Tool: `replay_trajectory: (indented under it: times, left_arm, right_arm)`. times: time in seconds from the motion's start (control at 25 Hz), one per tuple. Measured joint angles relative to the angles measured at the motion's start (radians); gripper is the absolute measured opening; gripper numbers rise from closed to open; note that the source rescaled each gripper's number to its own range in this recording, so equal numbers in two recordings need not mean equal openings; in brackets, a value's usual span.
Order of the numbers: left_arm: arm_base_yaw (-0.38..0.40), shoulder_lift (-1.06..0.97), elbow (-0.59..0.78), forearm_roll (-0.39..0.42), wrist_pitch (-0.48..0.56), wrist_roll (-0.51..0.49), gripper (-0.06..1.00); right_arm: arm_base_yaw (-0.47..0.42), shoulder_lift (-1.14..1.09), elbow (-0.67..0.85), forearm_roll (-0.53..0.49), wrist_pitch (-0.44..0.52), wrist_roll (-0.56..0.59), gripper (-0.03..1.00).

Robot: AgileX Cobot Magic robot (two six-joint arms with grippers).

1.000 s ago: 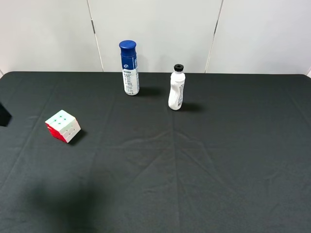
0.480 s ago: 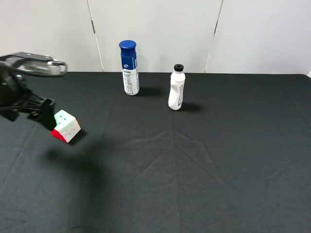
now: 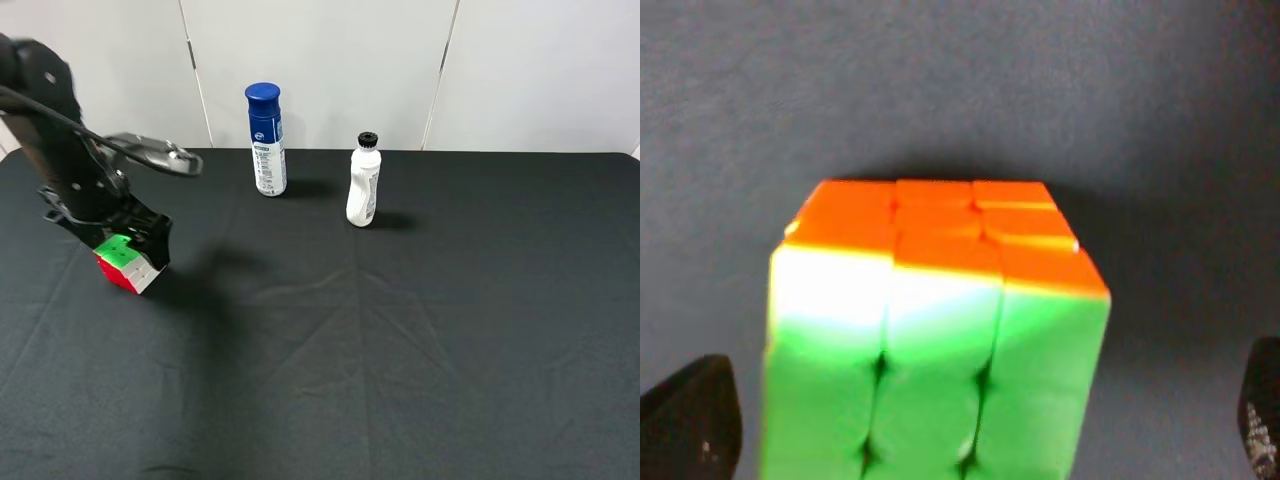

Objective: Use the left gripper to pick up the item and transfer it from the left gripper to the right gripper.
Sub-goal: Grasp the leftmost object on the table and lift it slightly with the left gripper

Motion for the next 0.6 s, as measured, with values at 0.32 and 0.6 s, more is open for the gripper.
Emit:
replay_trajectory:
  times: [0.32,0.6]
  left_arm:
    - [-0.005,0.107,-0.004,0.015,-0.051,0.003,1.0]
    - [-0.005,0.117,-0.004,0.02,-0.083,0.003,0.89]
  right_arm:
    - [0.0,0.0,0.0,0.0,0.0,0.0,1.0]
    - [0.0,0.0,0.0,0.0,0.001,0.0,1.0]
